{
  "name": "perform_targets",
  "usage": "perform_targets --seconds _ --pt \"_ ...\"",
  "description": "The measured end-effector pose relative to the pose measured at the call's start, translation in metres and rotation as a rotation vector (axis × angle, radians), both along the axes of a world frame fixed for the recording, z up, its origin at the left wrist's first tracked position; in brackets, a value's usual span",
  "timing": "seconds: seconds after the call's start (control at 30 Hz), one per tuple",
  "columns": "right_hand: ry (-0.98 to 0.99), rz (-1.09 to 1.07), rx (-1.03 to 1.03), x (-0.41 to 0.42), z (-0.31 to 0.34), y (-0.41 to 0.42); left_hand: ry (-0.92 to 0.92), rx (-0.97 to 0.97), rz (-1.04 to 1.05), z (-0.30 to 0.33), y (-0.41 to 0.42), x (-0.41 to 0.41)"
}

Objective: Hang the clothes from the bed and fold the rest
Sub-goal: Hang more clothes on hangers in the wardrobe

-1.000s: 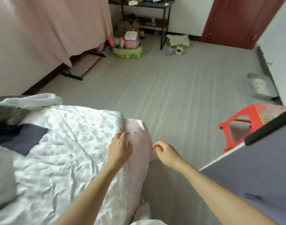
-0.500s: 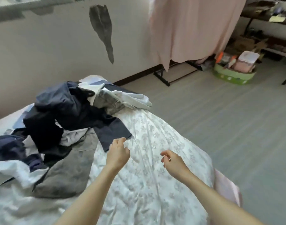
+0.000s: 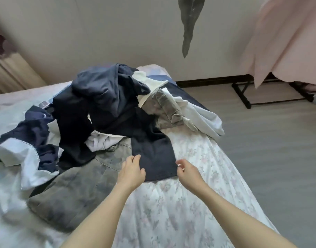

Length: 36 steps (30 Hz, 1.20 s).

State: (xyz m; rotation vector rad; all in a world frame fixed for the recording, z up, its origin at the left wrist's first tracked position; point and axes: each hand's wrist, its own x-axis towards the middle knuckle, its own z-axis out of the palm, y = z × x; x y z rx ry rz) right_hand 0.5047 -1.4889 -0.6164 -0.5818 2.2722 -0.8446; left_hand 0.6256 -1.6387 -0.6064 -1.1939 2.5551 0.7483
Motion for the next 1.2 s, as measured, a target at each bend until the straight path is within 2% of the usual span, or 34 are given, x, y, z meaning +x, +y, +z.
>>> perform_targets --seconds 0.1,0.3,0.37,0.43,0.53,0.67,0.73,0.83,0.9,1.0,1.03,1.1,1.2 --pt "0.06 0.083 -0.005 -0.019 -0.027 -0.042 -0.013 -0.084 0.04 -0.022 -0.033 -0.014" --pt "0.209 0.262 -0.037 -0.053 -0.027 -0.127 0.23 -0.578 0.11 0.002 -0.131 -0.063" --pt "0.255 0.275 -0.093 -0.066 -0.014 -0.157 0.246 -0.684 0.096 0.019 -0.166 -0.085" --pt "0.304 0.284 -0.151 -0.076 -0.004 -0.184 0.174 -0.665 0.124 0.03 -0.198 -0.106" --pt "0.332 0.281 -0.193 -0.088 0.001 -0.212 0.096 -0.519 0.191 0.032 -0.226 -0.122" --pt "0.293 0.181 -0.213 -0.097 0.001 -0.222 0.201 -0.631 0.147 0.017 -0.232 -0.119" --pt "0.287 0.163 -0.211 -0.1 0.003 -0.222 0.316 -0.556 0.235 0.02 -0.236 -0.114" --pt "0.227 0.084 -0.272 -0.099 0.014 -0.221 0.478 -0.309 0.374 0.025 -0.226 -0.098" --pt "-0.001 -0.002 -0.371 -0.094 0.028 -0.225 0.549 -0.118 0.388 0.022 -0.203 -0.081" --pt "-0.523 -0.106 -0.53 -0.077 0.046 -0.229 0.564 0.203 0.345 0.01 -0.151 -0.051" --pt "-0.576 -0.119 -0.51 -0.07 0.049 -0.229 0.534 0.278 0.32 0.007 -0.136 -0.044" --pt "-0.501 -0.138 -0.378 -0.054 0.045 -0.223 0.496 0.366 0.246 0.005 -0.11 -0.03" --pt "-0.336 -0.058 -0.242 -0.037 0.034 -0.191 0.467 0.355 0.154 0.012 -0.088 -0.009"
